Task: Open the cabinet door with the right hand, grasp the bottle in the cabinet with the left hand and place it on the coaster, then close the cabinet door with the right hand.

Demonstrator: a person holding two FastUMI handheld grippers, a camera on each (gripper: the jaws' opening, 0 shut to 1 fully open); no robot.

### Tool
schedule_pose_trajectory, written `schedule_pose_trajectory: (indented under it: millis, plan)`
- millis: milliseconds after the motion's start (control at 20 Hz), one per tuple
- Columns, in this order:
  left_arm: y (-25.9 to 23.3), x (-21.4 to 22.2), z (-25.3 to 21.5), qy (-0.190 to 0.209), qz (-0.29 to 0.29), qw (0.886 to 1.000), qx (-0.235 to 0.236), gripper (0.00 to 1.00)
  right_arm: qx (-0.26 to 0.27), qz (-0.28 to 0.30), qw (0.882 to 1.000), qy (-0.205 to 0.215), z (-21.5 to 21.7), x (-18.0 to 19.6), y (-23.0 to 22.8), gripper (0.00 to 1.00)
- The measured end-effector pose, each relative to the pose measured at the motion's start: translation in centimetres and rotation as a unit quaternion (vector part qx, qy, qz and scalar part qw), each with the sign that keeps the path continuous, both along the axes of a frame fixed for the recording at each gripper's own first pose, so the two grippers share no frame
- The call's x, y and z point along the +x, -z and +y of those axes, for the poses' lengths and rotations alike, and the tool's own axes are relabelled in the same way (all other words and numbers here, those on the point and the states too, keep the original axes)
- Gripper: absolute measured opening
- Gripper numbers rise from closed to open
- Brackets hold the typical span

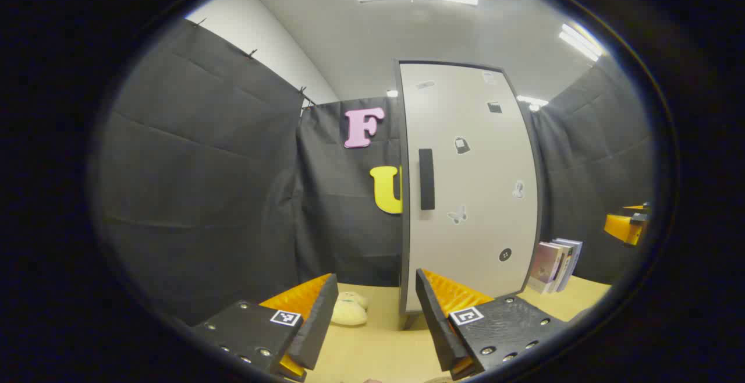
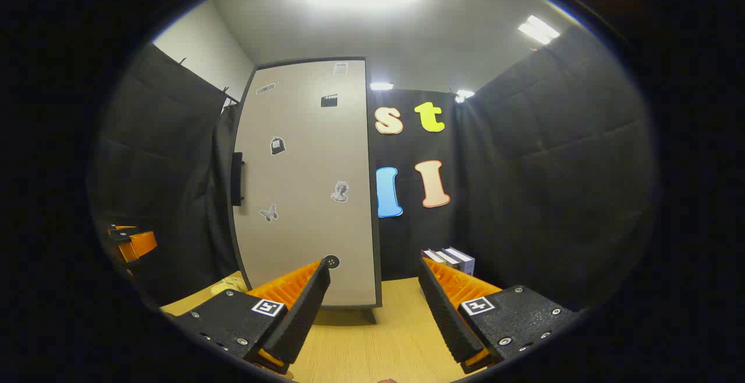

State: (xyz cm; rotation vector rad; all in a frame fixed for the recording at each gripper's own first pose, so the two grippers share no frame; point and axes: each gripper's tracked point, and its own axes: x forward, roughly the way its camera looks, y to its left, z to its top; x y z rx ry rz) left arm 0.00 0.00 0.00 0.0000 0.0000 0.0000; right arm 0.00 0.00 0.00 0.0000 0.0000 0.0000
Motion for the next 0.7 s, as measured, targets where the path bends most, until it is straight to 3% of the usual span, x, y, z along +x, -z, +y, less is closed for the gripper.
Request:
schedule_pose_trajectory:
  millis: [700]
  plan:
    - [-0.8,-0.3,0.0,-0.011,-0.006,1.0,0.014,0.77,0.004,0.013,1.0,-0.007,0.0,1.1,0.6,0.94]
